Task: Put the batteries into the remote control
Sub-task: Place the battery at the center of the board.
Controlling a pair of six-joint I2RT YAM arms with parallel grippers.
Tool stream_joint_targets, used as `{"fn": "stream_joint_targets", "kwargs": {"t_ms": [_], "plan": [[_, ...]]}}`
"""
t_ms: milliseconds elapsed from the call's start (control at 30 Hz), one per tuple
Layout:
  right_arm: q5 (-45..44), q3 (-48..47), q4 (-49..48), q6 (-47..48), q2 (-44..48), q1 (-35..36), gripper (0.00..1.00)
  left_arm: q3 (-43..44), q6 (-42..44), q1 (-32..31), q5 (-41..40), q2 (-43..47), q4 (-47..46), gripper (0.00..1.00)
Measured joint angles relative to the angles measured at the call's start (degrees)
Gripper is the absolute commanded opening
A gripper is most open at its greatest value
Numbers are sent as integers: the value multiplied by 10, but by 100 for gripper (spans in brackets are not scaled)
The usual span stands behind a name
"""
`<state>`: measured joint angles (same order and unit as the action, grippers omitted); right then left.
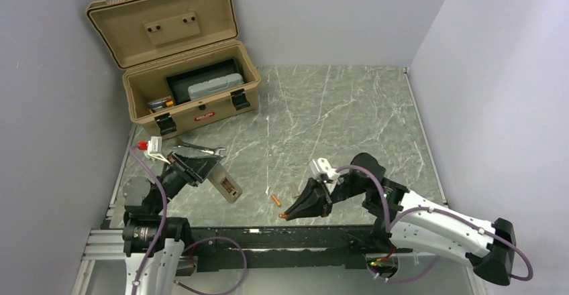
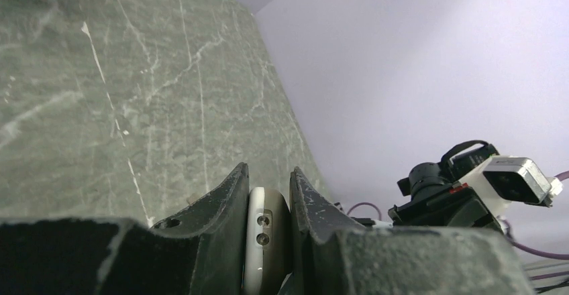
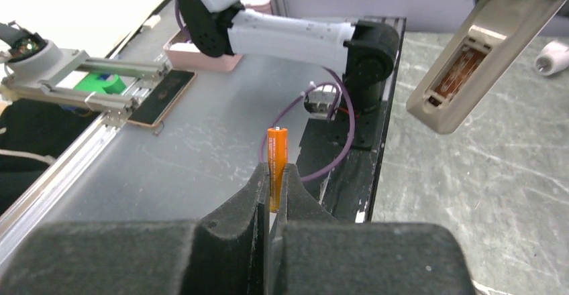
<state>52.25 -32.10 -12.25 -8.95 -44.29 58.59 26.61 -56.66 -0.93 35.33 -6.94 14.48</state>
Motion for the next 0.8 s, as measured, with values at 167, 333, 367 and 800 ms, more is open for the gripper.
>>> {"fn": "stream_joint_targets", "kwargs": {"t_ms": [167,333,367,800], "plan": [[-51,10,-28,-25,40,0,0,11,-10,0,1,9,29,0],[-227,-23,40,-44,-26,1,0,35,14,0,-13,14,60,0],[-264,-32,57,-48,-58,1,0,34,15,0,-16,17,66,0],[-502,-188,188,-34,-495,-5,0,4,39,0,-25,-6,80,0]]}}
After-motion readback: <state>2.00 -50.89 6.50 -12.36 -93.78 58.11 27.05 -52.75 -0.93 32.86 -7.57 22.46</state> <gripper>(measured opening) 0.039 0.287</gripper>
